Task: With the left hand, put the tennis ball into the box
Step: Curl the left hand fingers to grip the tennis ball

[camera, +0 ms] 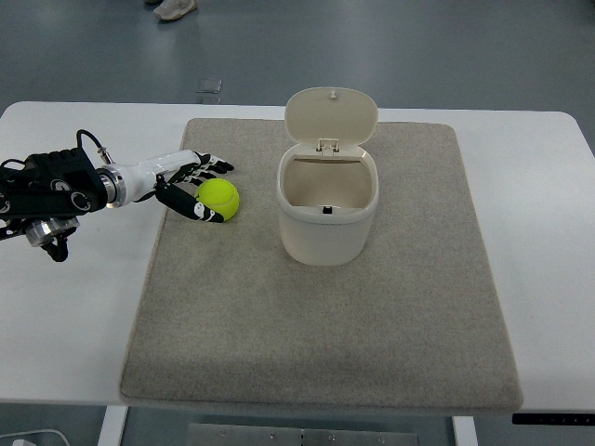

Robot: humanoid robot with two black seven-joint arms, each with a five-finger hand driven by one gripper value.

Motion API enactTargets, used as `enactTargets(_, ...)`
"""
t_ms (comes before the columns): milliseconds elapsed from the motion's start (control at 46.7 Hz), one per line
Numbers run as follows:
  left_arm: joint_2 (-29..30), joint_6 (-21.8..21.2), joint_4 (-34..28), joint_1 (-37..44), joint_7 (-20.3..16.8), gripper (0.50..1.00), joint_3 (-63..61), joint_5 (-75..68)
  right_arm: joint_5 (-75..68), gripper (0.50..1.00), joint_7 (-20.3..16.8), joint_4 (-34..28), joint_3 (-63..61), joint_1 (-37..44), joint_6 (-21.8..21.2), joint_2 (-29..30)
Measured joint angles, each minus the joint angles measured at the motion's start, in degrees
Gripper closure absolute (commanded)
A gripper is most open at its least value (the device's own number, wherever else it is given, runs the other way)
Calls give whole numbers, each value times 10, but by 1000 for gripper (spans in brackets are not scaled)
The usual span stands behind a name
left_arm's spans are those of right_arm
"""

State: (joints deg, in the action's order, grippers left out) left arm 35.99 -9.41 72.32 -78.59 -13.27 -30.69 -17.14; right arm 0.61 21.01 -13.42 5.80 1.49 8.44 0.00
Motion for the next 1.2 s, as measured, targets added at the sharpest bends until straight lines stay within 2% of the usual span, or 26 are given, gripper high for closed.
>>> enactTargets(1198, -13, -2, 5, -6, 0, 572, 8, 1, 0, 562, 0, 0, 0, 0, 0, 0)
